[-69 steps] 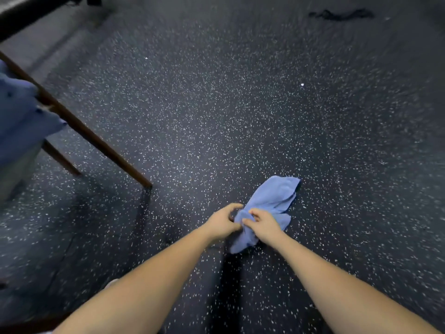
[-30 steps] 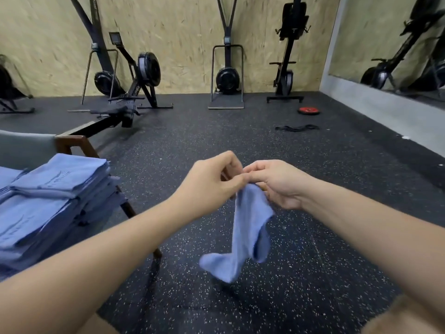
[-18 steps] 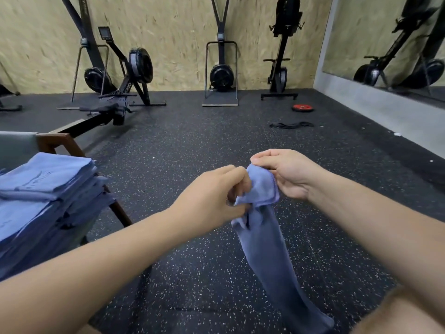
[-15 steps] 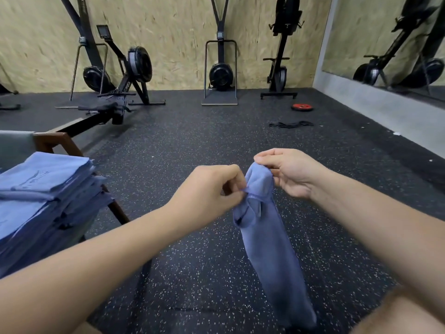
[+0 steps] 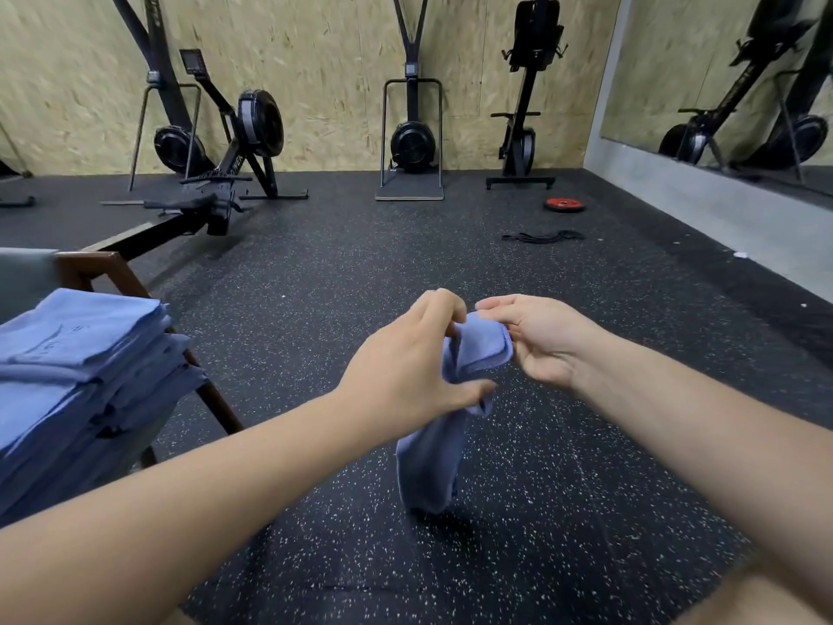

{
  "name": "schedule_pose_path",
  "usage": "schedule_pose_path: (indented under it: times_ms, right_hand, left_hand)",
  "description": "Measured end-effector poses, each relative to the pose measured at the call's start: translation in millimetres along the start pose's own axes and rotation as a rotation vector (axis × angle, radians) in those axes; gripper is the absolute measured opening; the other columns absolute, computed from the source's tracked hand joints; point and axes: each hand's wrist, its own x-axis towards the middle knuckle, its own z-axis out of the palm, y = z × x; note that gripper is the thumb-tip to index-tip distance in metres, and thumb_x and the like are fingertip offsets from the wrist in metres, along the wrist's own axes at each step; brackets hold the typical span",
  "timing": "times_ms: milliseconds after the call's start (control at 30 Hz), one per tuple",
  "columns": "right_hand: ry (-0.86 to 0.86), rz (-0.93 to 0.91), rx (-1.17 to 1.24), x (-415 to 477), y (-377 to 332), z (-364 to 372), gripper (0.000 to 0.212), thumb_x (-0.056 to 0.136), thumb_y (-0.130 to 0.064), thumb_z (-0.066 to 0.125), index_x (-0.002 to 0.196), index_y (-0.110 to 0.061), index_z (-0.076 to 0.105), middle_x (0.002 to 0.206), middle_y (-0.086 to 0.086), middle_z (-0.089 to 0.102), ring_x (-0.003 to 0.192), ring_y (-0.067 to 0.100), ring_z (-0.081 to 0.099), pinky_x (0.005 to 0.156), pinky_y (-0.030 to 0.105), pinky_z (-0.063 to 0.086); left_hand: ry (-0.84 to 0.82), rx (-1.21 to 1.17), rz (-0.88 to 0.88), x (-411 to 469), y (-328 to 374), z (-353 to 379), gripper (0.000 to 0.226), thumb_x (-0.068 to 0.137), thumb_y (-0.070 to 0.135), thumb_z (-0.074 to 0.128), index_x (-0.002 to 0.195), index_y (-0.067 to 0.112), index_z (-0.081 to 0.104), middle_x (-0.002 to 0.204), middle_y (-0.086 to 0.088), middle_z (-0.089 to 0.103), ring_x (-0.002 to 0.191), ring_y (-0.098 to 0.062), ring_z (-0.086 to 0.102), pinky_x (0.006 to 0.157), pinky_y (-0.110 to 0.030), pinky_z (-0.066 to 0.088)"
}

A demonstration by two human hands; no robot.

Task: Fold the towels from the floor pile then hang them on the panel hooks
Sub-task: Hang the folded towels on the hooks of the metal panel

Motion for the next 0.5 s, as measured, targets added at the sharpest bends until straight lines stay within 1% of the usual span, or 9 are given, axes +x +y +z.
schedule_pose_path:
  times_ms: [33,133,167,233,300,367,400,467,500]
  right_hand:
    - [-0.001,-0.001,-0.004,0,1,1,0.015,0.101,0.012,0.058,0.103,-0.002,0.064,0.071,0.009,0.073,0.056,0.009,0.070,0.053,0.020,0.057]
    - [-0.028,0.013,0.020,0,2,3,0.018,0.101,0.013,0.054,0.105,-0.002,0.062,0.074,0.011,0.074,0.055,0.009,0.071,0.052,0.021,0.058]
    - [-0.035,0.018,0.047,-1,2,4,0.018,0.101,0.015,0.054,0.106,-0.001,0.062,0.079,0.014,0.073,0.056,0.011,0.072,0.053,0.022,0.059]
    - [-0.051,0.018,0.078,-1,2,3,0.020,0.098,0.018,0.056,0.106,0.002,0.063,0.086,0.019,0.071,0.061,0.015,0.075,0.057,0.023,0.061]
    - [-0.091,0.025,0.024,-3,2,0,0.021,0.097,0.019,0.054,0.107,0.004,0.066,0.095,0.023,0.071,0.072,0.020,0.076,0.063,0.026,0.064]
    - [-0.148,0.038,-0.149,-7,3,-3,0.028,0.095,0.017,0.049,0.109,0.001,0.068,0.100,0.022,0.072,0.079,0.027,0.077,0.065,0.030,0.065]
    - [-0.173,0.019,-0.284,-10,4,-5,0.030,0.095,0.014,0.048,0.108,-0.002,0.069,0.098,0.019,0.073,0.078,0.027,0.076,0.063,0.031,0.064]
    - [-0.194,-0.114,-0.555,-15,6,-6,0.025,0.095,0.006,0.055,0.104,-0.009,0.072,0.089,0.011,0.070,0.073,0.020,0.069,0.060,0.030,0.060]
    - [-0.195,-0.209,-0.659,-17,7,-6,0.022,0.094,0.001,0.062,0.103,-0.013,0.075,0.086,0.007,0.070,0.073,0.016,0.065,0.062,0.030,0.056]
  left_hand:
    - [0.011,0.029,0.005,2,-2,2,0.061,0.075,0.056,0.084,0.111,0.036,0.040,0.111,0.018,0.050,0.087,-0.014,0.061,0.075,-0.040,0.055]
    - [0.097,0.024,0.075,7,-6,-1,0.031,0.084,0.030,0.074,0.102,0.029,0.049,0.102,0.013,0.050,0.082,-0.018,0.060,0.072,-0.045,0.054]
    - [0.136,0.002,0.087,8,-7,-3,0.023,0.085,0.024,0.071,0.099,0.028,0.052,0.099,0.013,0.053,0.081,-0.017,0.060,0.072,-0.044,0.054]
    - [0.197,-0.038,0.080,10,-7,-10,0.017,0.087,0.019,0.069,0.095,0.028,0.058,0.091,0.012,0.061,0.080,-0.013,0.062,0.074,-0.041,0.053]
    - [0.211,-0.086,0.051,12,-8,-17,0.015,0.087,0.016,0.072,0.092,0.029,0.066,0.084,0.014,0.068,0.080,-0.010,0.065,0.074,-0.032,0.053]
    - [0.192,-0.153,-0.009,16,-12,-22,0.014,0.089,0.014,0.074,0.091,0.028,0.071,0.080,0.014,0.072,0.078,-0.006,0.068,0.074,-0.024,0.053]
    - [0.177,-0.184,-0.044,19,-16,-25,0.014,0.090,0.015,0.074,0.090,0.028,0.073,0.080,0.015,0.073,0.077,-0.004,0.068,0.073,-0.022,0.052]
    - [0.130,-0.227,-0.116,23,-25,-27,0.013,0.092,0.018,0.074,0.088,0.030,0.075,0.077,0.016,0.072,0.072,0.000,0.064,0.072,-0.022,0.050]
    - [0.101,-0.246,-0.144,24,-28,-28,0.013,0.092,0.019,0.074,0.087,0.031,0.075,0.076,0.017,0.071,0.070,0.001,0.061,0.071,-0.023,0.048]
